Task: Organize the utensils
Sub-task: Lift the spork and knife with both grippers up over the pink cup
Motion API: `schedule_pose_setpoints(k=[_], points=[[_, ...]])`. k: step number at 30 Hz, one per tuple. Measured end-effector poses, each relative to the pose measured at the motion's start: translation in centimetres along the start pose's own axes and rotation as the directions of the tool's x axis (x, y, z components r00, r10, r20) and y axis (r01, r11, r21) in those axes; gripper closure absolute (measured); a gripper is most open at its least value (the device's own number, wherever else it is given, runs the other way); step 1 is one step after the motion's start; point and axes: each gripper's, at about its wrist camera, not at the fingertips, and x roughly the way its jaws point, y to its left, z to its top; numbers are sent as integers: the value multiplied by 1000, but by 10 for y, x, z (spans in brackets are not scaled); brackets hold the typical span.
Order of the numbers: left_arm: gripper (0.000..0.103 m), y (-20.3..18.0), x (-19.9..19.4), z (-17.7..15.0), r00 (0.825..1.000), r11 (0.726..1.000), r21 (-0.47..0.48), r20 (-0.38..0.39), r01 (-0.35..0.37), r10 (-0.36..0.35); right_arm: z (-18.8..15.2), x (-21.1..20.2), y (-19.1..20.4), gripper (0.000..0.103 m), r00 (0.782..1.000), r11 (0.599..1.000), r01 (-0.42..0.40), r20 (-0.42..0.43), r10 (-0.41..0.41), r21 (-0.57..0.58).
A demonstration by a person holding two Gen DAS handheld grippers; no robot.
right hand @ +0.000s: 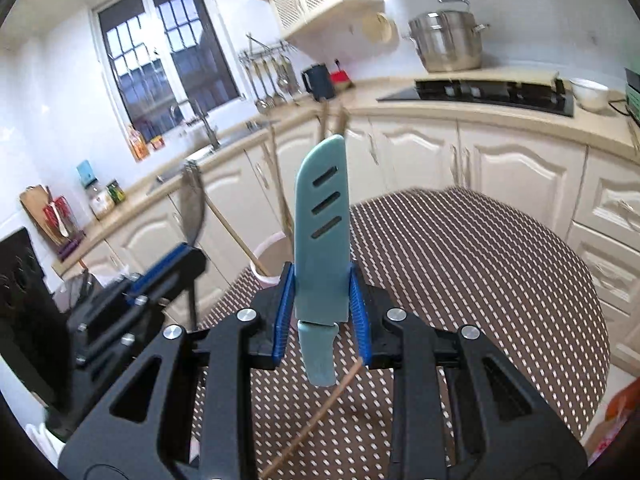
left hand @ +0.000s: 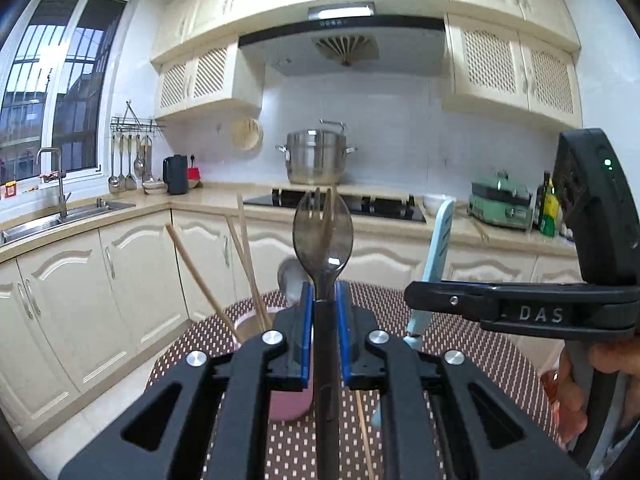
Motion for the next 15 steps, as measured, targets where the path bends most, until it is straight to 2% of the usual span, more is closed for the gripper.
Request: schedule_pose_setpoints(k=[5, 10, 15], points=[[92, 11, 8, 19, 997, 999, -38, 76, 6, -3, 25, 11, 15, 76, 999, 999, -28, 31, 29, -33], [92, 34, 16, 36, 982, 992, -121, 187, 39, -15, 44, 23, 25, 76, 997, 997, -45, 62, 48, -56], [92, 48, 38, 36, 972, 985, -165, 235, 56, -16, 57, 36, 31, 76, 995, 996, -49, 79, 54, -69]])
